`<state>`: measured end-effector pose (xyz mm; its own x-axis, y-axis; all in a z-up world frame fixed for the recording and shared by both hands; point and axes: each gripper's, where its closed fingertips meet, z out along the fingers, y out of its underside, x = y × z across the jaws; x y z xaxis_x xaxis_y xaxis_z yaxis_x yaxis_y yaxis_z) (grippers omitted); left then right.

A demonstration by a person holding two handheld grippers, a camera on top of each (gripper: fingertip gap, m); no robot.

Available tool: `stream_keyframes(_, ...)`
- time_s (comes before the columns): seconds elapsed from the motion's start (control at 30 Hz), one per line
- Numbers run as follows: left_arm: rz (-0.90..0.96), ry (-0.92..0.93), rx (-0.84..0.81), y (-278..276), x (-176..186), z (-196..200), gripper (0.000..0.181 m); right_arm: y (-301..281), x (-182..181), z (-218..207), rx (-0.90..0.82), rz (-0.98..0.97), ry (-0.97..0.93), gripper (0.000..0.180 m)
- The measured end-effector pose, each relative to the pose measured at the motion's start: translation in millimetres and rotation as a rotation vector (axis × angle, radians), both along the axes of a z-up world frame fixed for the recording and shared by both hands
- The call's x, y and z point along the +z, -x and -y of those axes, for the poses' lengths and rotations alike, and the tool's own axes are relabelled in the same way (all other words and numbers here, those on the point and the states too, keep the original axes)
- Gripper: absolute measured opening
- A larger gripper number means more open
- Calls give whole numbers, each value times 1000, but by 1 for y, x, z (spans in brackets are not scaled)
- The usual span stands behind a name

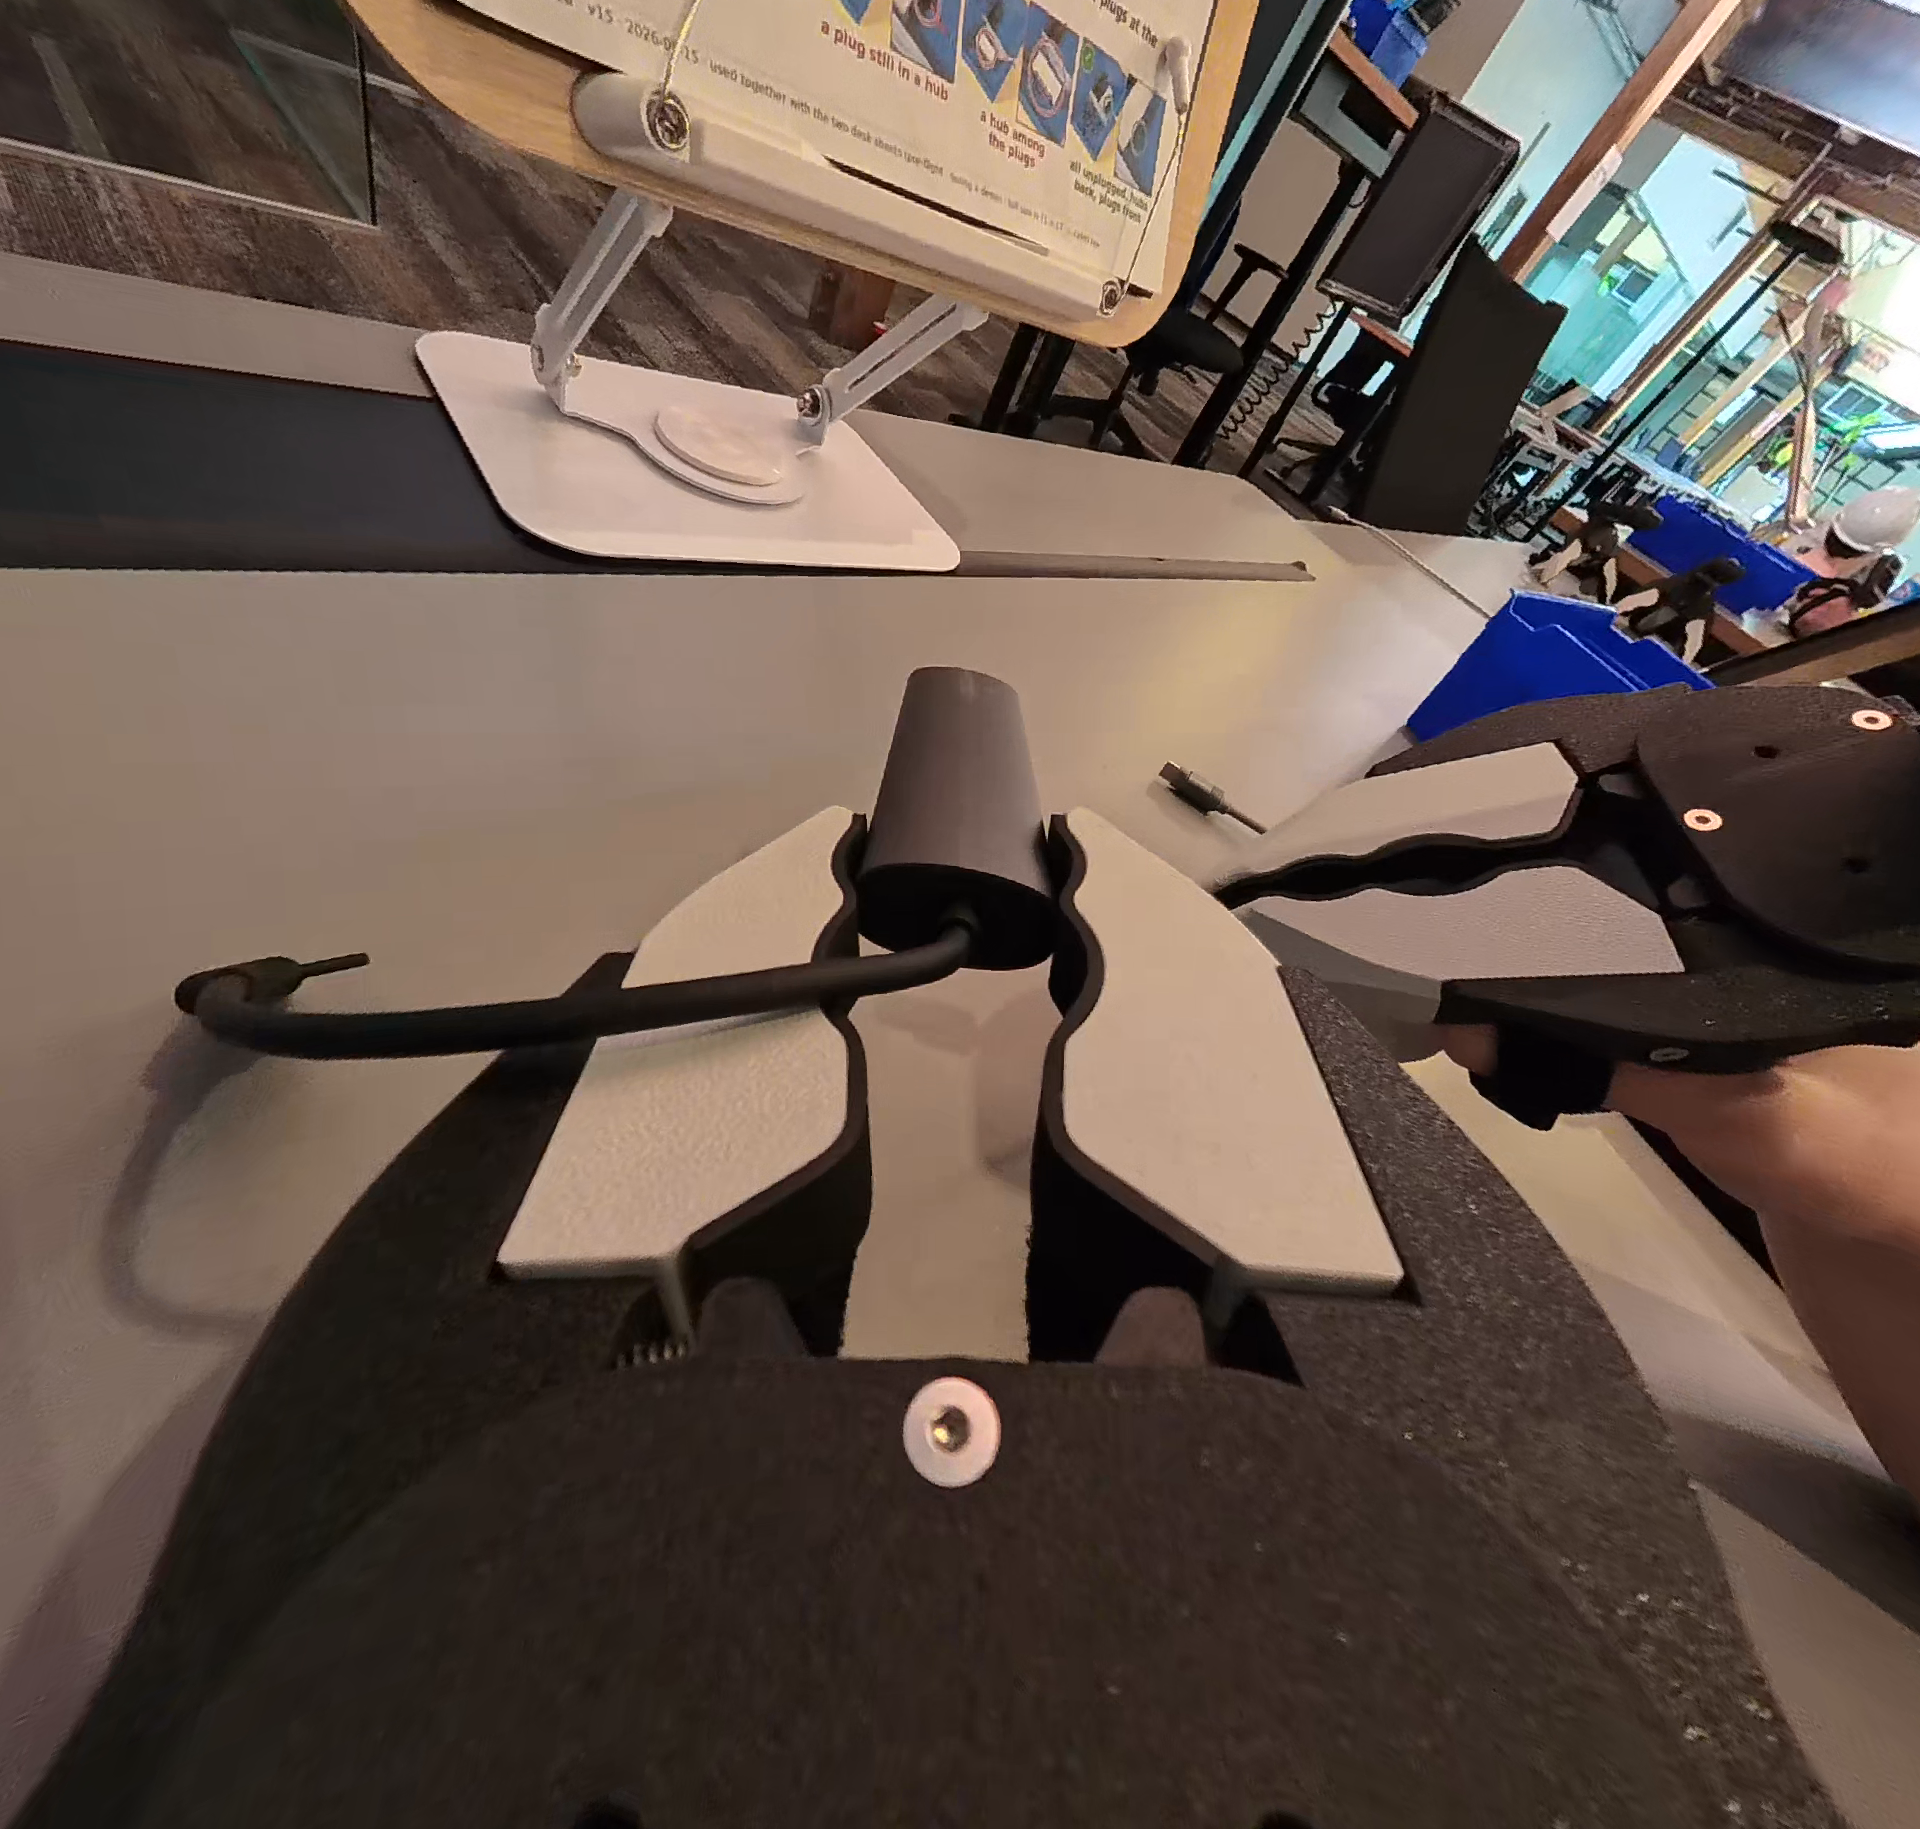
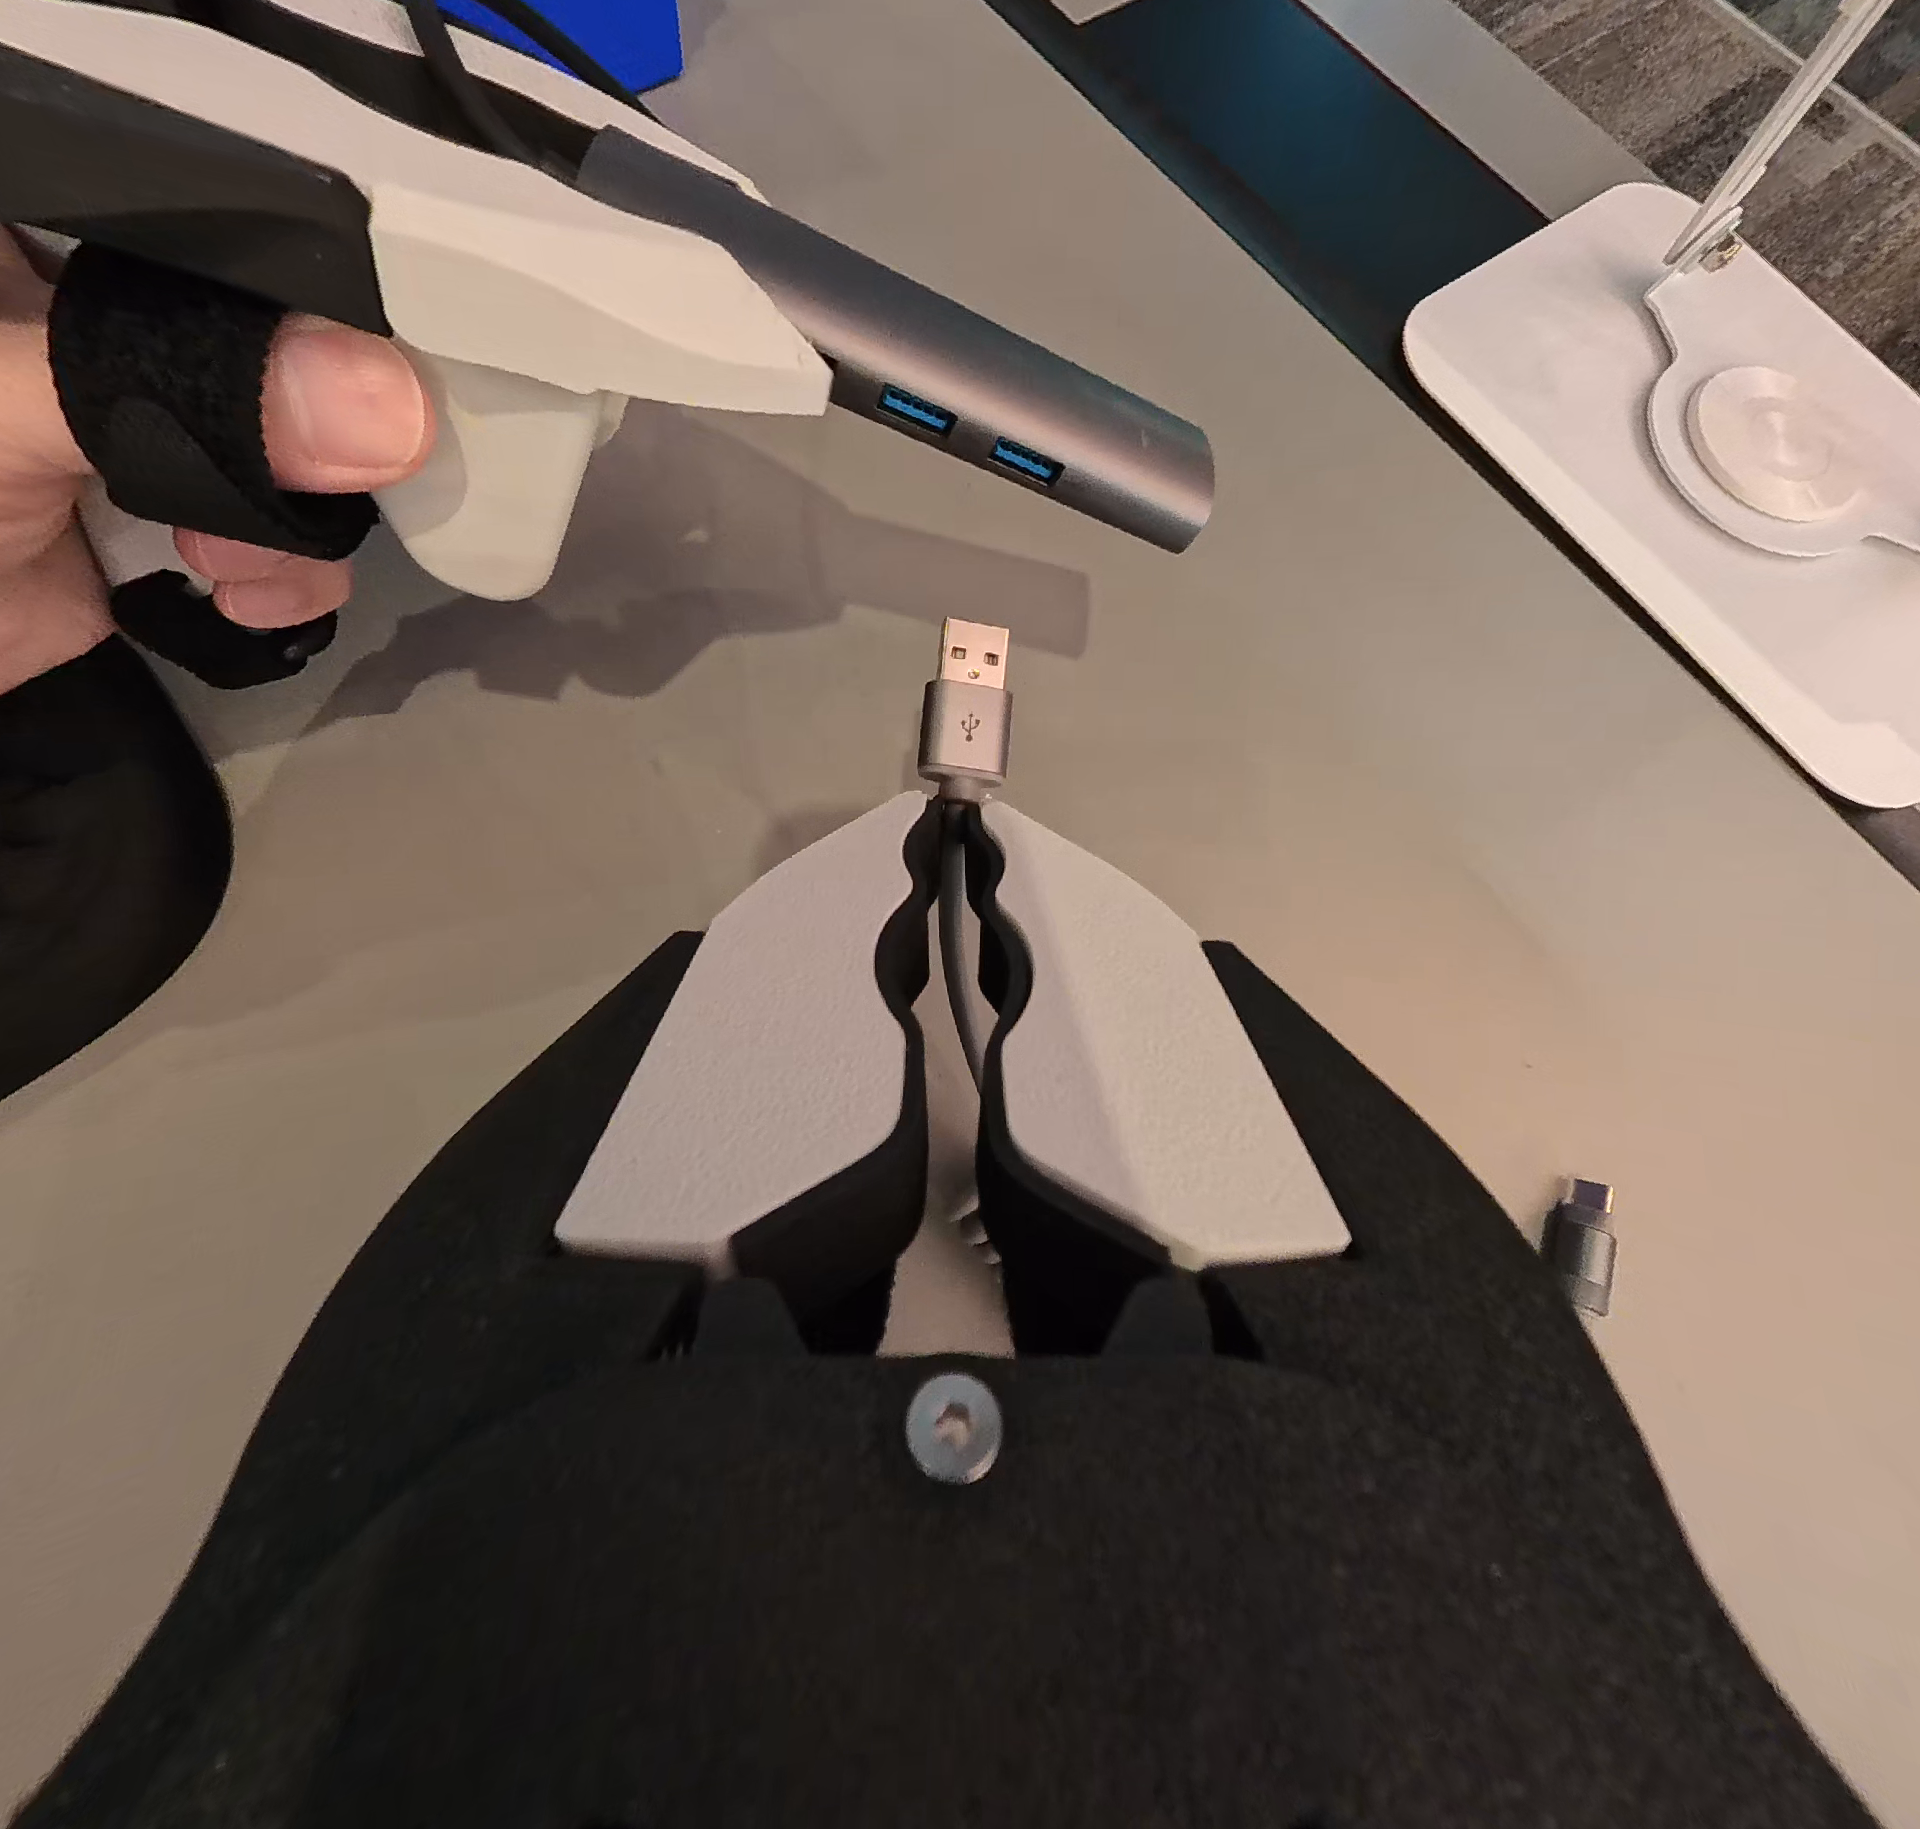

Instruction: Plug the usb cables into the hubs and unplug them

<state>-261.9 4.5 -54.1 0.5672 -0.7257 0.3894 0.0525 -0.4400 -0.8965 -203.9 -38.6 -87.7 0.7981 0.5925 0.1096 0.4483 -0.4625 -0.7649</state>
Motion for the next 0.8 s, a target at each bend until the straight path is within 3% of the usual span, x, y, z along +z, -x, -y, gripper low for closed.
stream_keyframes(0.8, -13, 68, 17, -2, -19, -4, 32, 8, -1, 0, 16, -62, 177, 3)
